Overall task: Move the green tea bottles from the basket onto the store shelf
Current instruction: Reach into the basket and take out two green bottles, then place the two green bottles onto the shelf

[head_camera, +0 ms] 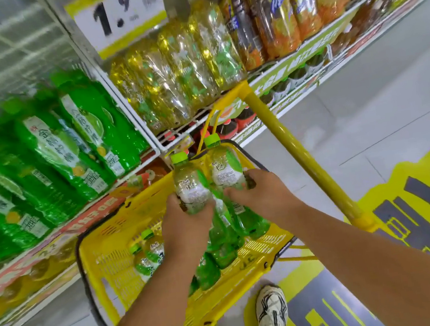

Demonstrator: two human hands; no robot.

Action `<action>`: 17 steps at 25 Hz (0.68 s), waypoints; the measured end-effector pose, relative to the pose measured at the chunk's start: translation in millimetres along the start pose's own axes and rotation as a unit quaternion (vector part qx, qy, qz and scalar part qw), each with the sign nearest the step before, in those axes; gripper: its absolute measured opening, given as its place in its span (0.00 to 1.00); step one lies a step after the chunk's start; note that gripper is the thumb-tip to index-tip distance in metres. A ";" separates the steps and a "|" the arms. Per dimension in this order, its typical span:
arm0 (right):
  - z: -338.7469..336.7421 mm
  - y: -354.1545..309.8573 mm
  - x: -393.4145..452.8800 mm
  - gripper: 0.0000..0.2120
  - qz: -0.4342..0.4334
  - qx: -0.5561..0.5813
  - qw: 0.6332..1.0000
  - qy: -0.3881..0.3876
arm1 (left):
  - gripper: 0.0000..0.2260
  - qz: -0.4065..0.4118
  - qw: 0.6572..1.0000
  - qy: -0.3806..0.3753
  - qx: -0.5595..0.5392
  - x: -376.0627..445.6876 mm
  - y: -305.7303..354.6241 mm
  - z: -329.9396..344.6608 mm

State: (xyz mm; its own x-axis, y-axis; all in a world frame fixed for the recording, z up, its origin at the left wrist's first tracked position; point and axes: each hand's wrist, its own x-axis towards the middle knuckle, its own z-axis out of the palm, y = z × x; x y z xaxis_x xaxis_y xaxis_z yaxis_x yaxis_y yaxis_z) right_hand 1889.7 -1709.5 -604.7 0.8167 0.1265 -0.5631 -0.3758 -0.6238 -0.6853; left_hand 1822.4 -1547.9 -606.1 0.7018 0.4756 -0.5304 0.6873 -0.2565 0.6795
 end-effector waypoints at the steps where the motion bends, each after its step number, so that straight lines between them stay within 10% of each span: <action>1: -11.7 -14.7 -12.7 0.18 -0.007 0.028 1.000 0.005 | 0.19 0.016 1.000 0.005 0.000 -9.7 19.3 -14.9; 17: -222.9 -288.6 -251.3 0.08 -0.206 0.260 0.937 0.109 | 0.29 0.264 0.958 0.061 -0.091 -200.3 314.0 -242.0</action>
State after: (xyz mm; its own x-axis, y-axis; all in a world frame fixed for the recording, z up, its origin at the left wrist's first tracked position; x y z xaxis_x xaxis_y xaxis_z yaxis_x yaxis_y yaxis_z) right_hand 1890.5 -1733.2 -162.5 0.9880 0.0787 -0.1329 -0.1259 -0.0887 -0.9881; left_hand 1852.3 -1520.0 -163.8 0.9082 0.4172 -0.0321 0.1896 -0.3421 0.9203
